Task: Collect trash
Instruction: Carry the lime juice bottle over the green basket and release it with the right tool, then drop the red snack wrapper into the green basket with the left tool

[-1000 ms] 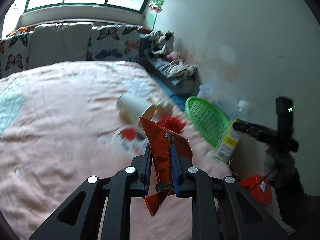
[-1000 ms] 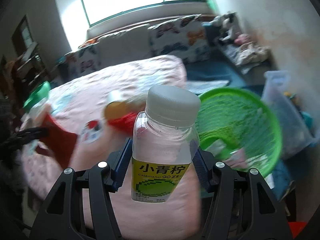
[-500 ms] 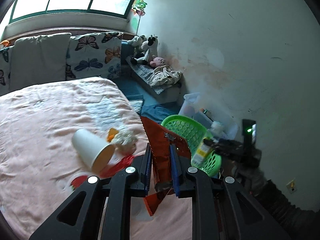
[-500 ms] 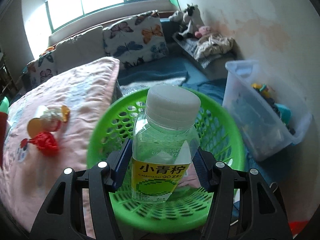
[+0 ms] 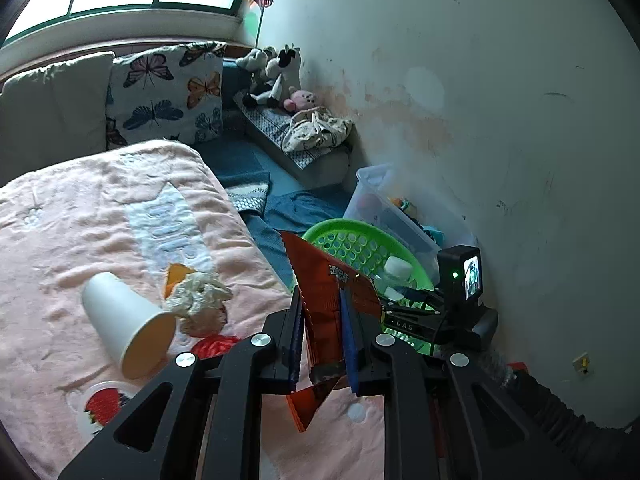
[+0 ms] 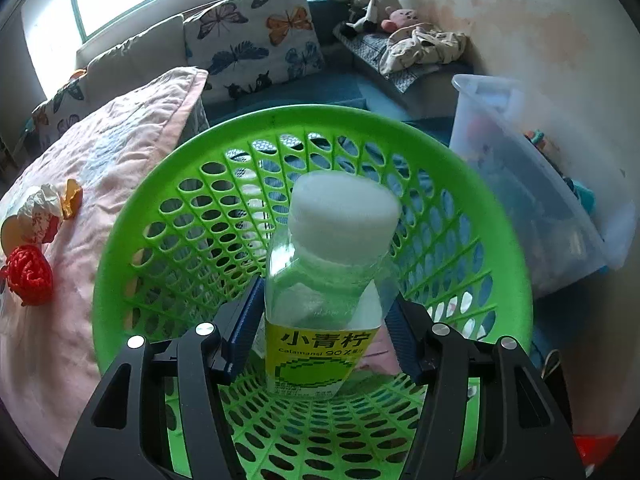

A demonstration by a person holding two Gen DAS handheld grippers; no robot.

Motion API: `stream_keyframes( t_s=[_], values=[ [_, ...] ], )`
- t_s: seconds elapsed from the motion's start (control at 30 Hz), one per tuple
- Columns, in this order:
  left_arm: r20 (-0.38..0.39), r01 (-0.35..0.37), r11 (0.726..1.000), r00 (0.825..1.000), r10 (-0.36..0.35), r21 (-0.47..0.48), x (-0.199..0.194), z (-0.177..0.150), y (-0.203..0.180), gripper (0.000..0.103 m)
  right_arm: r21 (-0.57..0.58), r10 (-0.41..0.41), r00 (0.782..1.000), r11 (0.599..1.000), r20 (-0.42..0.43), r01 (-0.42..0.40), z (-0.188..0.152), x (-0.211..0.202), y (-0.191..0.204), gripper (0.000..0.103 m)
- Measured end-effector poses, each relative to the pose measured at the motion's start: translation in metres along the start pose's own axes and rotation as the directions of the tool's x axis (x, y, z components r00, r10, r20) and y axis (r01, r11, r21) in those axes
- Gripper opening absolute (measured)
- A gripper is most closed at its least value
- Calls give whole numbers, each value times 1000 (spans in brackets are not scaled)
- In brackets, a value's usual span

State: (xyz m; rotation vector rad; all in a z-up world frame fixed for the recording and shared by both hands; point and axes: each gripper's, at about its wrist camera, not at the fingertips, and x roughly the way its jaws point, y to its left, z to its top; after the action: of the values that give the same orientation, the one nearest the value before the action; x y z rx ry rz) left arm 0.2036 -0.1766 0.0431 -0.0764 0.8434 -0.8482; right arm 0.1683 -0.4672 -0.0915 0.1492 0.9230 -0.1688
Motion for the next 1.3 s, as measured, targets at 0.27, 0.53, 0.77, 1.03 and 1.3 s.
stream_keyframes(
  t_s=[0.27, 0.53, 0.77, 1.03, 1.3],
  values=[
    [-41, 12, 1000, 999, -12, 6, 30, 3, -9, 17, 19, -5, 999, 1000, 49, 4, -2, -20, -13, 66],
    [-92, 2, 999, 996, 2, 53, 64, 4, -37, 17, 27, 14, 993, 999, 117, -17, -14, -62, -24, 68],
    [-118, -14, 997, 993, 23, 71, 95, 3, -55, 17, 45, 45, 989, 998, 140, -52, -30, -83, -29, 69],
    [-161, -33, 997, 986, 43, 68, 121, -3, -61, 19, 56, 66, 986, 996, 150, -75, -36, -92, -29, 69],
    [-169, -23, 999, 985, 27, 30, 128, -8, -54, 43, 75, 81, 985, 993, 149, -93, -43, -95, -29, 69]
  ],
)
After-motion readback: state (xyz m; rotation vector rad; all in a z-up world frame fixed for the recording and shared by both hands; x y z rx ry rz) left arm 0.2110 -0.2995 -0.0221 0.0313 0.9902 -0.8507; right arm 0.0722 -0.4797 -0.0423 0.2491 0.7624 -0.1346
